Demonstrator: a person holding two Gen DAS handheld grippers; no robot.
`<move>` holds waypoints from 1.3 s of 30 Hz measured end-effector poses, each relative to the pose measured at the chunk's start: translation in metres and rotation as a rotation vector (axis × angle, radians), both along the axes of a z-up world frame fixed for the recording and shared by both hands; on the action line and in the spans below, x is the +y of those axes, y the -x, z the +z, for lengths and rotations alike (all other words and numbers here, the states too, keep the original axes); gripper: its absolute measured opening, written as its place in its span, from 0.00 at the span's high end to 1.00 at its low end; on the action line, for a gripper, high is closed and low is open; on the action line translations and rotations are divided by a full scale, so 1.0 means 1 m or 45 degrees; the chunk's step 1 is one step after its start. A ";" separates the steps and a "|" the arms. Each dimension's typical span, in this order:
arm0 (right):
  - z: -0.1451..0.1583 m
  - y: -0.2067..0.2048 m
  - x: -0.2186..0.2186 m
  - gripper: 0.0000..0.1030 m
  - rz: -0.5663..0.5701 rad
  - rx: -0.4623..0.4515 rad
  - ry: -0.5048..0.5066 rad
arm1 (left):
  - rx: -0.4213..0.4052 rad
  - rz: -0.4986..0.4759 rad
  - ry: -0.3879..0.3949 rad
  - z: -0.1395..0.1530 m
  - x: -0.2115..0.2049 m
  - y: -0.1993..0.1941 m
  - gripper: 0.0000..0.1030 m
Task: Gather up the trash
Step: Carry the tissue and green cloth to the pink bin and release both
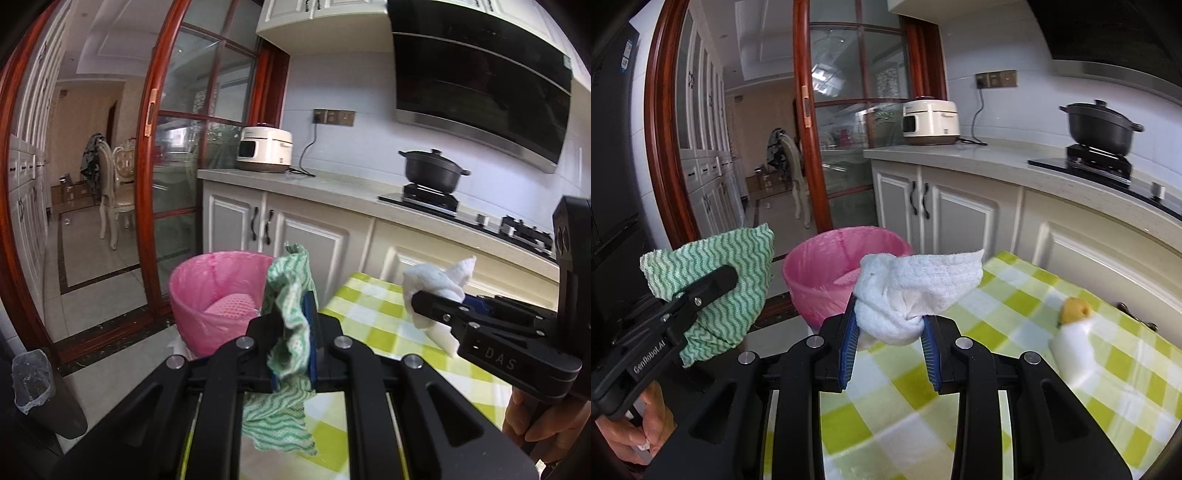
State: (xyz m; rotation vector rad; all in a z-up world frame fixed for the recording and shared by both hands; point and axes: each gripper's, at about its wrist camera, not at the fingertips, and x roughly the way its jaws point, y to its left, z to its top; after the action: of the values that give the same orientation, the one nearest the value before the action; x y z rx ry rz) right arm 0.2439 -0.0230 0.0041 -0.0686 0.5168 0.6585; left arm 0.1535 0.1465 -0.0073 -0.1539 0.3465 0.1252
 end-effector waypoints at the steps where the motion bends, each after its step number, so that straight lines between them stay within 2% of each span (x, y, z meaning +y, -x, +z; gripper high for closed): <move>1: 0.000 -0.004 0.006 0.70 0.013 0.002 -0.002 | -0.002 0.010 -0.005 0.000 0.003 -0.004 0.90; 12: 0.000 -0.084 0.076 0.70 0.210 0.037 -0.018 | 0.042 0.085 0.038 0.001 0.080 -0.086 0.89; 16: -0.008 -0.122 0.099 0.70 0.255 0.091 -0.020 | 0.071 0.129 0.048 -0.005 0.105 -0.120 0.88; 23: -0.027 -0.165 0.123 0.67 0.293 0.165 -0.037 | 0.093 0.171 0.053 -0.019 0.129 -0.161 0.87; 24: -0.030 -0.167 0.124 0.66 0.295 0.176 -0.043 | 0.101 0.173 0.055 -0.023 0.132 -0.167 0.83; 26: -0.038 -0.174 0.128 0.61 0.315 0.206 -0.060 | 0.106 0.176 0.063 -0.029 0.136 -0.174 0.67; 27: -0.042 -0.178 0.129 0.57 0.328 0.219 -0.070 | 0.106 0.183 0.066 -0.034 0.139 -0.176 0.53; 28: -0.045 -0.181 0.131 0.53 0.331 0.226 -0.072 | 0.107 0.193 0.066 -0.037 0.141 -0.177 0.44; 36: -0.054 -0.179 0.121 0.52 0.310 0.226 -0.084 | 0.136 0.260 0.092 -0.049 0.153 -0.162 0.40; 39: -0.052 -0.170 0.108 0.52 0.284 0.215 -0.094 | 0.122 0.273 0.086 -0.046 0.149 -0.150 0.32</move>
State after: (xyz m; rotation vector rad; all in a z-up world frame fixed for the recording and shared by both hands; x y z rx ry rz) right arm 0.4138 0.0849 -0.0480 -0.0005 0.6521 0.9062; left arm 0.3039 0.2951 -0.0531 -0.2521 0.4295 0.3336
